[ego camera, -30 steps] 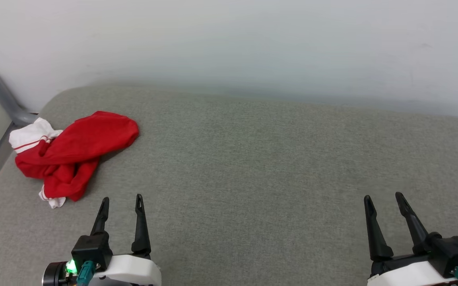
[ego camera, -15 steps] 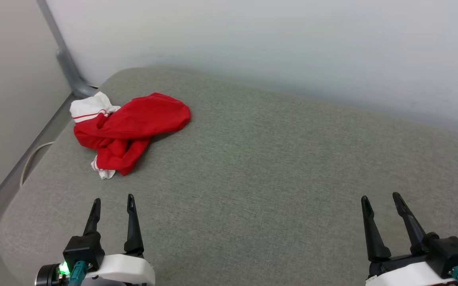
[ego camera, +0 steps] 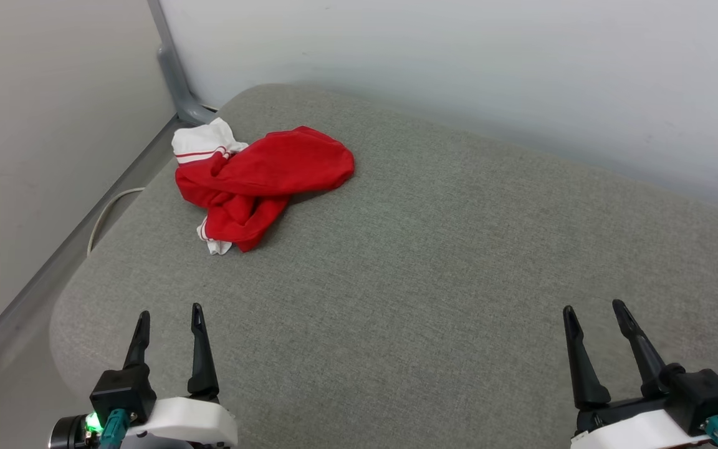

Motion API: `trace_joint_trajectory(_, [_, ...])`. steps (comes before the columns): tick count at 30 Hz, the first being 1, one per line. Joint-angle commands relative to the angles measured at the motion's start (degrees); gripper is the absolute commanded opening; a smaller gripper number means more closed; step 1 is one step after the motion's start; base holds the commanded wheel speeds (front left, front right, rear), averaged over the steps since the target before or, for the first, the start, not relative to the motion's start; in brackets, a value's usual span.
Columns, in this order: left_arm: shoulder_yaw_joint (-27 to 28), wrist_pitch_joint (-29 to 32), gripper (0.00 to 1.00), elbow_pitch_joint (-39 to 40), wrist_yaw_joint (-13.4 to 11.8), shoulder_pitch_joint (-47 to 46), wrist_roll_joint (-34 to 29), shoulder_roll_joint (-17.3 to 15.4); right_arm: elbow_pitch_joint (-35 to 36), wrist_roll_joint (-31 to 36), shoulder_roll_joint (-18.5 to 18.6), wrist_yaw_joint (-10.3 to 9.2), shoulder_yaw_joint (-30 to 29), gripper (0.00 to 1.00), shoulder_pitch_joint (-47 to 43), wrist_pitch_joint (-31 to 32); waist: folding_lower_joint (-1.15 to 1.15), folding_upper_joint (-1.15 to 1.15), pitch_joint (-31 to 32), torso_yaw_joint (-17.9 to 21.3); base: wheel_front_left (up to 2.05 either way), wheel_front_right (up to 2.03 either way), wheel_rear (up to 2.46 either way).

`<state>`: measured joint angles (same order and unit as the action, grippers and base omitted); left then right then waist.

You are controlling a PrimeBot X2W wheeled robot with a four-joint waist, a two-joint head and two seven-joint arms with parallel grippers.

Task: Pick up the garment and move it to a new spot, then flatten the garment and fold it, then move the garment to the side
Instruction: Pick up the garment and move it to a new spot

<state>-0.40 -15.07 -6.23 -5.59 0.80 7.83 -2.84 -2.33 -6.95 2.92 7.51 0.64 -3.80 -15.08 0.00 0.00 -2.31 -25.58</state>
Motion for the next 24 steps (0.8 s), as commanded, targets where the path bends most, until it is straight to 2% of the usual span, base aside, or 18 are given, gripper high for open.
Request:
trace_joint_trajectory(1, [0.1,-0.2,1.00,-0.1,0.0,-0.5,0.3,-0.1,0.1,0.4,-0.1,-0.04,0.1,1.00,0.5,-0.1,0.00,0.00,-0.2,-0.6,0.00,0.00,0.00])
trace_joint_trajectory(11, [1.3,-0.2,1.00,-0.4,1.1,-2.0,-0.2,-0.1,0.4,1.3,-0.1,-0.04,0.6,1.00,1.6,-0.1,0.00,0.00,-1.5,0.3,0.00,0.00,0.00])
trace_joint_trajectory(16, [4.5,-0.2,1.00,-0.2,3.6,-6.8,0.4,-0.1,1.3,2.4,-0.1,-0.04,0.6,1.00,3.0,-0.1,0.00,0.00,-4.1,2.2,0.00,0.00,0.00])
trace_joint_trajectory(24, [12.1,-0.2,1.00,-1.6,8.9,-20.0,1.3,-4.7,3.5,5.7,-0.1,-0.04,0.5,1.00,6.0,-0.1,0.00,0.00,-10.8,6.9,0.00,0.00,0.00])
